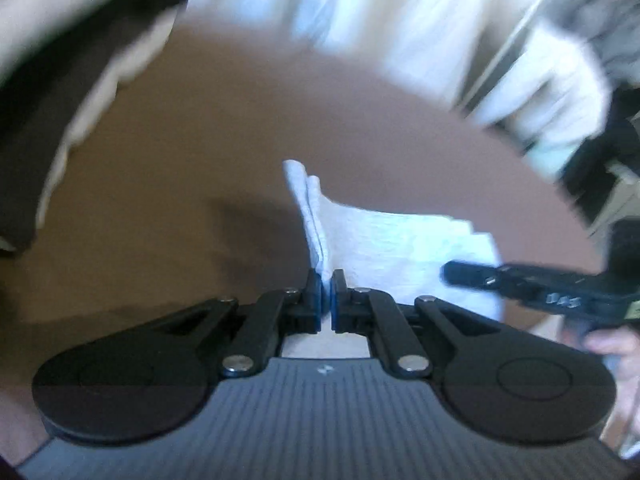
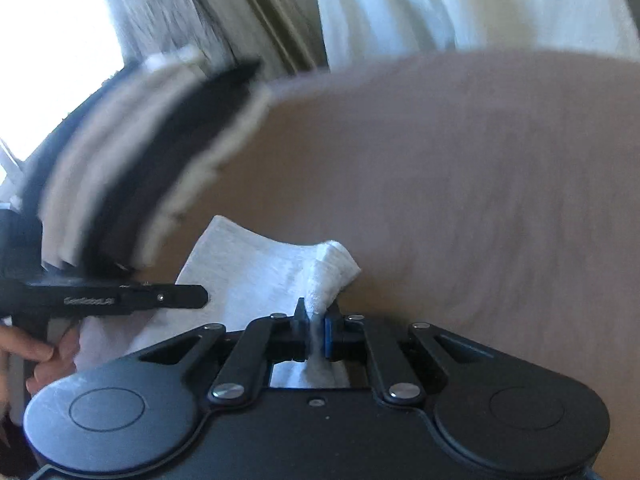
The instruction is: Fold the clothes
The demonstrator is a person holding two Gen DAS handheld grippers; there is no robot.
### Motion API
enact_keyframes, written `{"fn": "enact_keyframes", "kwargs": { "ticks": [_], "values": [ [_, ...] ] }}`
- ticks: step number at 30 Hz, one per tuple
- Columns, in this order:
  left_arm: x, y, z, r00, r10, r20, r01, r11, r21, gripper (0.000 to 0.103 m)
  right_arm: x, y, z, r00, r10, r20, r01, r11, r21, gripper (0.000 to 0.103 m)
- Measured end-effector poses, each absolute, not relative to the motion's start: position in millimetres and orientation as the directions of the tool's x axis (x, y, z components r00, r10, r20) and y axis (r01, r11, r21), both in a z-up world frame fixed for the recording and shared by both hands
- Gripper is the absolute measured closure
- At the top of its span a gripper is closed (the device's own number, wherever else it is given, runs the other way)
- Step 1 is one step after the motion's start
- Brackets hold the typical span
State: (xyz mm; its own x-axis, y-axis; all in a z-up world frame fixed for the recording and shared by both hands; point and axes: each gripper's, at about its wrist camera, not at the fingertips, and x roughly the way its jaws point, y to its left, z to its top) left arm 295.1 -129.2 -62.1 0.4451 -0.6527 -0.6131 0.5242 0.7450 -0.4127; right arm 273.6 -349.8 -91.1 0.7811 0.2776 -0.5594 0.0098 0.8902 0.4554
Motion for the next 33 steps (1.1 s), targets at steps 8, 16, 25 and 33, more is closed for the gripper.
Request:
{"fn": "enact_keyframes", "kwargs": {
  "ticks": [8, 16, 25, 33],
  "values": [
    [141, -45, -44, 0.355, -0.754, -0.552, 0.608, 0.635, -0.476, 0.098, 102, -301, -54, 0.828, 0.372, -0.421, -0.188, 0.890, 0.416, 0.082],
    [92, -29, -85, 0.303, -0.559, -0.772, 0.532, 0.771, -0.349, 0.097, 25, -311, -131, 0.756, 0.360, -0.546, 0.107, 0.755, 0.647, 0.080],
    [142, -19, -79, 0.402, -0.677, -0.616, 0.435, 0.734, -0.522, 0.078, 52, -352, -118, 0.834, 0.317, -0.452, 0.208, 0.577, 0.789, 0.034],
    [203, -67, -101, 0.321, -0.725, -0.610, 0.455, 0.682, -0.572, 0.081, 133, -329, -132, 0.764, 0.409, -0.499, 0.215, 0.568, 0.795, 0.034]
  ]
}}
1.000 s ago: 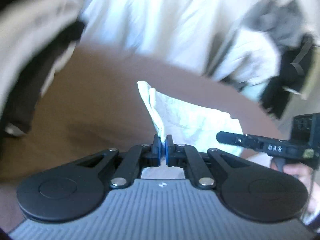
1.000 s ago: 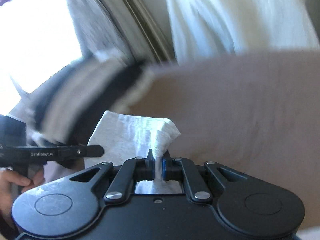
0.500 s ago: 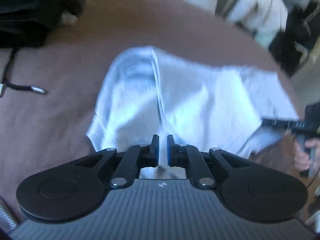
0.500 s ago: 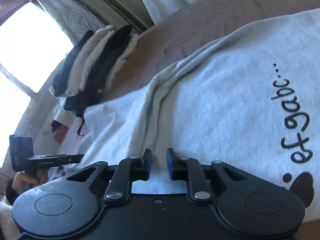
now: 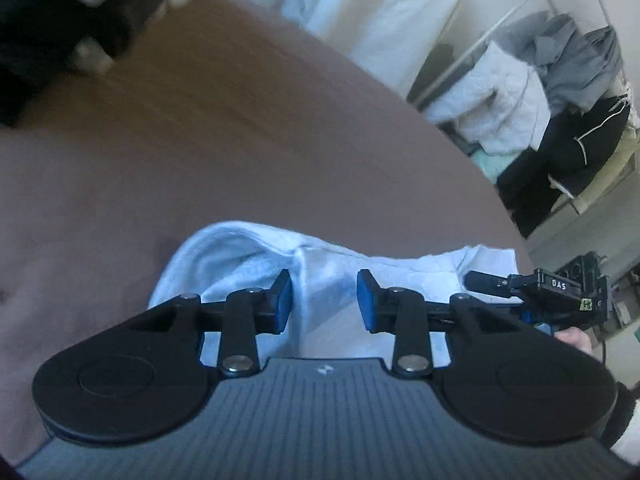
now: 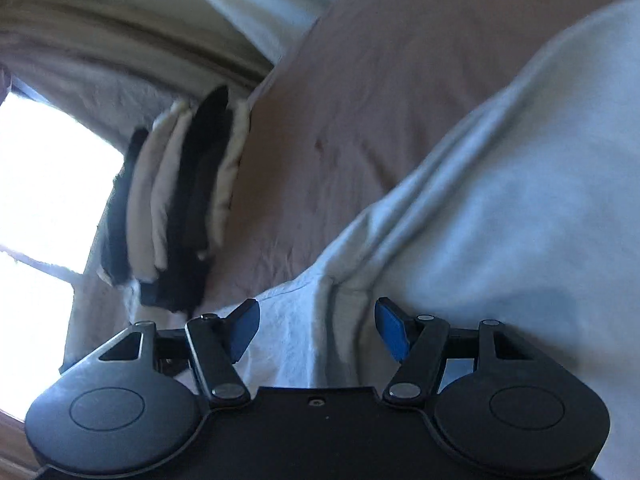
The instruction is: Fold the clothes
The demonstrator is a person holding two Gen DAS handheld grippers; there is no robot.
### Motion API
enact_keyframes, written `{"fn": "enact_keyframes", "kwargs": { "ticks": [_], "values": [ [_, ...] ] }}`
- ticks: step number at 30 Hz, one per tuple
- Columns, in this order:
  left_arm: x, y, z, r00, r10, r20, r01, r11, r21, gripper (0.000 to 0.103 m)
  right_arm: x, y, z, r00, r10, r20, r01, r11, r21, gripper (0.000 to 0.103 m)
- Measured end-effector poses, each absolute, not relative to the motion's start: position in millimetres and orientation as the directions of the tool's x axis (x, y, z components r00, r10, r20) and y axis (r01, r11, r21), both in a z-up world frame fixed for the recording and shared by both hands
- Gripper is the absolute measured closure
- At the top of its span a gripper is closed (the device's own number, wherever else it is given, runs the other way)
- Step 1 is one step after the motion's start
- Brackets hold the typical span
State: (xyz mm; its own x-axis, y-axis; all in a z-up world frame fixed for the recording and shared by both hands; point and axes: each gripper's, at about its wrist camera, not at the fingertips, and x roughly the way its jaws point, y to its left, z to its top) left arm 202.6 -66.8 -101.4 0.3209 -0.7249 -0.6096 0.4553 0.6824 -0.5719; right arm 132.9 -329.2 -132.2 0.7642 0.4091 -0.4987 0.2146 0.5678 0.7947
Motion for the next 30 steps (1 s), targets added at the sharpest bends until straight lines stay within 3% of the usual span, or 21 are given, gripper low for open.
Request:
{"fn": "enact_keyframes", "kwargs": {
  "ticks": [1, 2, 3, 4, 8, 12, 14, 17, 18, 20, 24, 26, 30],
  "values": [
    [209, -73, -106, 0.311, -0.705, -0.638, 0.456, 0.699, -0.550, 0.095, 142, -325, -132, 0.756, 0.413, -0.508, 0.203, 0.589, 0.782, 0.036],
    [215, -78, -108, 0.308, -0.687, -0.658, 0.455, 0.714, -0.532, 0.095, 149, -323, -131, 0.752, 0.408, -0.518, 0.195, 0.613, 0.766, 0.043],
    [219, -80, -107, 0.322, -0.678, -0.661, 0.448, 0.724, -0.524, 0.095, 156, -321, -128, 0.748, 0.390, -0.537, 0.193, 0.646, 0.739, 0.071],
    [224, -82, -105, 0.336, -0.668, -0.664, 0.440, 0.735, -0.516, 0.096, 164, -320, -123, 0.744, 0.364, -0.561, 0.191, 0.688, 0.700, 0.085],
    [217, -80, -87, 0.491, -0.593, -0.638, 0.448, 0.800, -0.399, 0.097, 178, -317, -106, 0.776, 0.304, -0.552, 0.127, 0.783, 0.609, 0.086],
    [213, -64, -108, 0.498, -0.573, -0.651, 0.388, 0.819, -0.424, 0.093, 184, -328, -128, 0.748, 0.330, -0.575, 0.164, 0.748, 0.643, 0.093],
    [211, -59, -108, 0.502, -0.570, -0.650, 0.373, 0.821, -0.432, 0.090, 183, -326, -129, 0.733, 0.311, -0.605, 0.182, 0.767, 0.615, 0.091],
    [207, -56, -83, 0.532, -0.484, -0.695, 0.349, 0.873, -0.341, 0.079, 171, -319, -108, 0.746, 0.247, -0.619, 0.205, 0.799, 0.565, 0.070],
    [204, -52, -74, 0.555, -0.450, -0.700, 0.346, 0.890, -0.298, 0.076, 163, -319, -103, 0.761, 0.223, -0.609, 0.224, 0.791, 0.569, 0.057],
    [198, -43, -60, 0.574, -0.389, -0.720, 0.326, 0.916, -0.235, 0.061, 147, -317, -92, 0.791, 0.174, -0.586, 0.256, 0.777, 0.576, 0.053],
    [187, -13, -50, 0.496, -0.452, -0.741, 0.289, 0.891, -0.350, 0.055, 119, -294, -68, 0.831, 0.084, -0.549, 0.239, 0.839, 0.489, 0.053],
    [179, -4, -54, 0.449, -0.476, -0.756, 0.263, 0.879, -0.397, 0.051, 106, -276, -59, 0.854, 0.123, -0.505, 0.154, 0.868, 0.473, 0.051],
    [161, 15, -79, 0.357, -0.507, -0.785, 0.207, 0.862, -0.463, 0.050, 96, -239, -51, 0.834, 0.276, -0.478, -0.027, 0.885, 0.464, 0.033]
  ]
}}
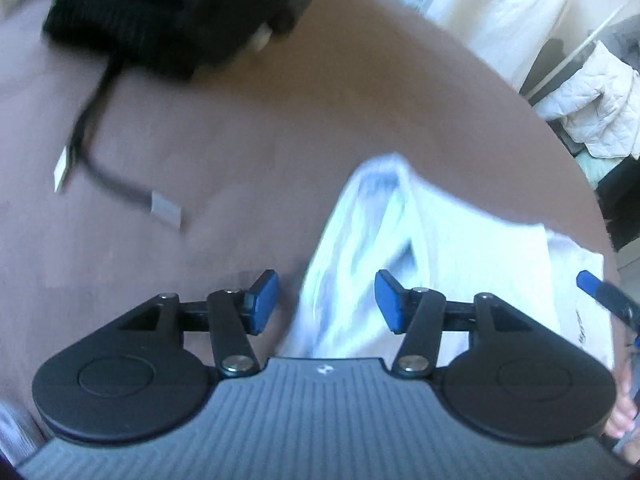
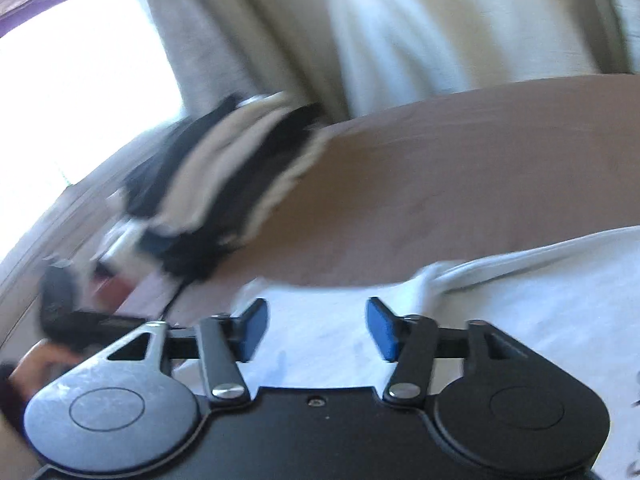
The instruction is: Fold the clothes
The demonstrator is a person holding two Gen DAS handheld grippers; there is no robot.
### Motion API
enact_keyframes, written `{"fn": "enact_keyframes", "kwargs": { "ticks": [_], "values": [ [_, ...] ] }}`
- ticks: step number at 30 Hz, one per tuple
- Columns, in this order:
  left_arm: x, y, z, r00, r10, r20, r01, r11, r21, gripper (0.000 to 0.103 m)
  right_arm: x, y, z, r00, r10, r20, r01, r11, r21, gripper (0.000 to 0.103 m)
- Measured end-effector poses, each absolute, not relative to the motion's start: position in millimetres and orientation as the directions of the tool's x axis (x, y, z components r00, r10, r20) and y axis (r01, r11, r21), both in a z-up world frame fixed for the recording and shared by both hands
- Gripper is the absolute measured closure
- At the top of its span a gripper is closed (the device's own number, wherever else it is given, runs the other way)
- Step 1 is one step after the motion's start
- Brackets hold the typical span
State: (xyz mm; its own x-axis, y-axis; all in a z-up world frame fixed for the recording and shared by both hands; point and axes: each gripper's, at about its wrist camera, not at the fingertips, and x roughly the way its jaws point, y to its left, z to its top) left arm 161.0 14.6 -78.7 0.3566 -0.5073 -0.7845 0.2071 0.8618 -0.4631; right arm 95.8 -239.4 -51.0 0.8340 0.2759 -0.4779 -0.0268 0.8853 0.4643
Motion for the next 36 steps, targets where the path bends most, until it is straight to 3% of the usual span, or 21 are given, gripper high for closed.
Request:
{"fn": "enact_keyframes", "kwargs": {
  "ticks": [2, 3, 4, 7, 9, 11, 13, 16, 21, 25, 26, 28, 30, 31, 34, 36],
  "values": [
    [154, 22, -90, 0.331, -0.565, -0.756, 0.164, 0.824, -0.543, 0.046, 95, -215, -51, 0.788, 0.326, -0.522, -0.118, 0.912, 0.392, 0.027],
    [154, 24, -93, 0.337, -0.589, -0.735, 0.133, 0.803, -0.582, 0.041, 96, -201, -53, 0.761, 0.337, -0.554, -0.165, 0.927, 0.338, 0.019],
    [156, 24, -95, 0.346, -0.609, -0.714, 0.097, 0.780, -0.618, 0.033, 96, -187, -54, 0.732, 0.345, -0.587, -0.213, 0.935, 0.283, 0.015],
    [158, 16, -96, 0.321, -0.652, -0.687, 0.090, 0.743, -0.663, 0.033, 91, -140, -61, 0.679, 0.319, -0.661, -0.379, 0.924, 0.055, 0.015],
    [156, 11, -93, 0.305, -0.656, -0.691, 0.137, 0.748, -0.649, 0.047, 83, -111, -68, 0.667, 0.285, -0.688, -0.477, 0.873, -0.102, 0.015],
    [154, 8, -95, 0.280, -0.663, -0.694, 0.160, 0.745, -0.647, 0.073, 75, -85, -75, 0.664, 0.248, -0.706, -0.556, 0.795, -0.243, 0.013],
    [152, 8, -98, 0.269, -0.682, -0.681, 0.166, 0.729, -0.664, 0.084, 71, -69, -88, 0.688, 0.196, -0.699, -0.578, 0.730, -0.364, 0.013],
    [149, 10, -99, 0.274, -0.705, -0.655, 0.191, 0.707, -0.681, 0.084, 75, -60, -109, 0.751, 0.098, -0.653, -0.531, 0.678, -0.509, 0.012],
    [148, 15, -101, 0.283, -0.767, -0.576, 0.181, 0.632, -0.754, 0.078, 103, -53, -109, 0.767, 0.089, -0.636, -0.481, 0.735, -0.477, 0.008],
    [153, 22, -115, 0.334, -0.814, -0.476, 0.079, 0.527, -0.846, 0.054, 108, -54, -108, 0.779, 0.094, -0.619, -0.430, 0.799, -0.420, 0.009],
    [152, 21, -117, 0.339, -0.820, -0.462, 0.068, 0.511, -0.857, 0.053, 109, -54, -108, 0.788, 0.090, -0.609, -0.412, 0.812, -0.414, 0.010],
    [150, 9, -117, 0.311, -0.825, -0.471, 0.118, 0.525, -0.843, 0.053, 109, -53, -109, 0.790, 0.093, -0.606, -0.402, 0.825, -0.397, 0.027],
    [147, -2, -115, 0.287, -0.813, -0.506, 0.176, 0.564, -0.806, 0.070, 109, -51, -110, 0.778, 0.103, -0.619, -0.412, 0.828, -0.381, 0.042],
    [146, -8, -113, 0.279, -0.806, -0.522, 0.194, 0.579, -0.792, 0.086, 108, -50, -111, 0.778, 0.103, -0.620, -0.416, 0.824, -0.386, 0.044],
    [145, -8, -106, 0.261, -0.819, -0.510, 0.220, 0.565, -0.795, 0.088, 100, -42, -114, 0.802, 0.079, -0.592, -0.413, 0.790, -0.453, 0.042],
    [145, -4, -99, 0.272, -0.829, -0.489, 0.226, 0.549, -0.805, 0.089, 91, -33, -120, 0.834, 0.049, -0.550, -0.406, 0.730, -0.550, 0.030]
  ]
}}
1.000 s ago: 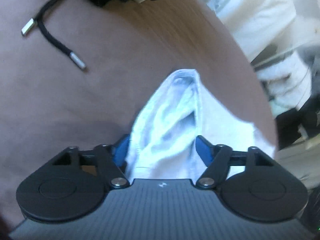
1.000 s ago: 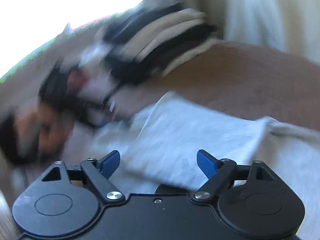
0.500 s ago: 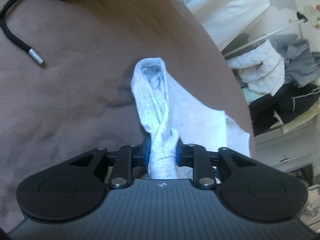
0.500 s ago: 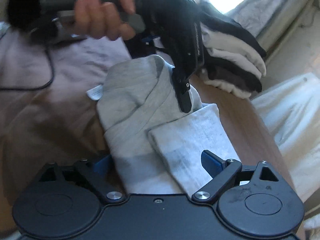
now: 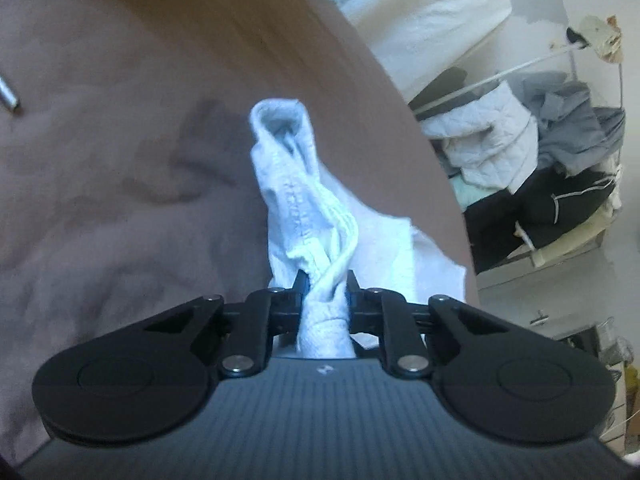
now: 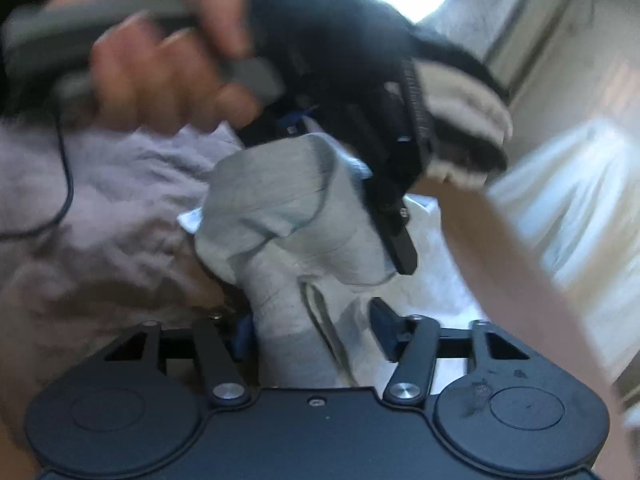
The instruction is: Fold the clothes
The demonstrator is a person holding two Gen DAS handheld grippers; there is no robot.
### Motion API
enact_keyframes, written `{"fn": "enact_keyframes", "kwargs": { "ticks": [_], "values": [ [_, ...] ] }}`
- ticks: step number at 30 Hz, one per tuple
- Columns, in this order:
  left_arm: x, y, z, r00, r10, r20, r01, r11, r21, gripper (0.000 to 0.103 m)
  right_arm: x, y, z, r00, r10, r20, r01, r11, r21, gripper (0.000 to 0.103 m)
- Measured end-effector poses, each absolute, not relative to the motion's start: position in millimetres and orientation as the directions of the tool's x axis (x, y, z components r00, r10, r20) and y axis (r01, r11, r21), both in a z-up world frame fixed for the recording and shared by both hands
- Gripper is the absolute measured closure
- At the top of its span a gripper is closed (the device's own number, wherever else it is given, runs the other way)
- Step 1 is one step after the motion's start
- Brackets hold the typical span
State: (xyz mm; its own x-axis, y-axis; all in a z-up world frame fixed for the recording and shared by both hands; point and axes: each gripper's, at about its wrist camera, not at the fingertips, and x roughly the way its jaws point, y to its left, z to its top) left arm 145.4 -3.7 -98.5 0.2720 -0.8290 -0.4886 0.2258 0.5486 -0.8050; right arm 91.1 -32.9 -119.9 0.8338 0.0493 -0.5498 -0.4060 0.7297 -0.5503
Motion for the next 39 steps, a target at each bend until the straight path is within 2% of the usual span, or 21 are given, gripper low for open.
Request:
{"fn": "enact_keyframes", "kwargs": {
  "ticks": [3, 5, 6, 7, 11, 13, 16, 19, 21, 22, 23, 24, 26, 28, 29, 30, 32, 34, 35, 37, 39],
  "values": [
    [146, -5, -85, 0.277, -0.847, -0.453, 0.250, 0.519, -0.818, 0.089, 80, -22, -130, 0.867, 0.026, -0.497, -0.399, 0.634, -0.662, 0.033],
    [145, -12, -77, 0.272, -0.855, -0.442, 0.267, 0.509, -0.818, 0.089, 83, -28, -124, 0.871, 0.027, -0.491, -0.377, 0.677, -0.632, 0.056],
    [142, -15, -73, 0.273, -0.855, -0.441, 0.279, 0.509, -0.814, 0.090, 84, -34, -120, 0.882, 0.013, -0.472, -0.340, 0.710, -0.616, 0.081],
    [139, -20, -69, 0.271, -0.859, -0.435, 0.288, 0.503, -0.815, 0.090, 83, -41, -114, 0.890, 0.010, -0.456, -0.315, 0.736, -0.599, 0.084],
    [135, -63, -37, 0.229, -0.894, -0.386, 0.322, 0.444, -0.836, 0.090, 71, -75, -84, 0.917, 0.014, -0.398, -0.230, 0.835, -0.499, 0.085],
    [130, -98, -8, 0.210, -0.906, -0.368, 0.388, 0.423, -0.819, 0.090, 59, -98, -62, 0.935, 0.002, -0.355, -0.160, 0.895, -0.416, 0.085],
    [120, -163, 34, 0.129, -0.934, -0.334, 0.488, 0.352, -0.799, 0.090, 32, -156, -25, 0.952, -0.041, -0.304, -0.015, 0.984, -0.180, 0.085],
    [102, -248, 67, 0.032, -0.947, -0.321, 0.592, 0.277, -0.757, 0.090, -5, -221, 0, 0.960, -0.114, -0.257, 0.130, 0.990, 0.046, 0.085],
    [82, -310, 78, 0.011, -0.947, -0.320, 0.671, 0.244, -0.700, 0.087, -34, -269, 9, 0.954, -0.181, -0.240, 0.228, 0.956, 0.183, 0.085],
    [72, -339, 80, 0.004, -0.946, -0.324, 0.703, 0.233, -0.672, 0.075, -47, -293, 7, 0.943, -0.220, -0.251, 0.280, 0.930, 0.238, 0.085],
    [63, -366, 75, 0.007, -0.941, -0.338, 0.723, 0.238, -0.649, 0.058, -59, -315, 1, 0.929, -0.253, -0.271, 0.329, 0.900, 0.286, 0.085],
    [55, -388, 67, 0.008, -0.936, -0.353, 0.733, 0.245, -0.634, 0.054, -70, -339, -10, 0.905, -0.294, -0.307, 0.391, 0.859, 0.330, 0.085],
    [43, -409, 41, -0.006, -0.921, -0.389, 0.711, 0.270, -0.650, 0.053, -90, -386, -45, 0.830, -0.359, -0.427, 0.530, 0.745, 0.405, 0.083],
    [39, -408, 11, -0.006, -0.904, -0.427, 0.667, 0.315, -0.676, 0.053, -108, -431, -92, 0.727, -0.346, -0.593, 0.659, 0.594, 0.461, 0.077],
    [38, -401, -3, -0.001, -0.889, -0.457, 0.655, 0.345, -0.672, 0.053, -118, -443, -106, 0.720, -0.324, -0.614, 0.673, 0.541, 0.504, 0.077],
    [39, -391, -17, 0.017, -0.866, -0.500, 0.649, 0.390, -0.653, 0.053, -128, -450, -114, 0.748, -0.302, -0.591, 0.651, 0.505, 0.566, 0.078],
    [41, -367, -43, 0.070, -0.795, -0.603, 0.640, 0.499, -0.584, 0.053, -149, -463, -131, 0.802, -0.261, -0.538, 0.596, 0.425, 0.681, 0.073],
    [43, -347, -60, 0.116, -0.741, -0.662, 0.620, 0.575, -0.535, 0.053, -149, -467, -130, 0.809, -0.243, -0.535, 0.583, 0.445, 0.679, 0.067],
    [43, -337, -65, 0.123, -0.736, -0.666, 0.605, 0.587, -0.538, 0.053, -147, -467, -129, 0.808, -0.241, -0.538, 0.582, 0.466, 0.666, 0.064],
    [41, -327, -68, 0.131, -0.739, -0.660, 0.597, 0.591, -0.543, 0.053, -145, -471, -125, 0.811, -0.245, -0.532, 0.580, 0.463, 0.671, 0.053],
    [38, -317, -70, 0.138, -0.743, -0.655, 0.589, 0.594, -0.549, 0.053, -148, -475, -128, 0.808, -0.266, -0.526, 0.588, 0.408, 0.698, 0.048]
  ]
}}
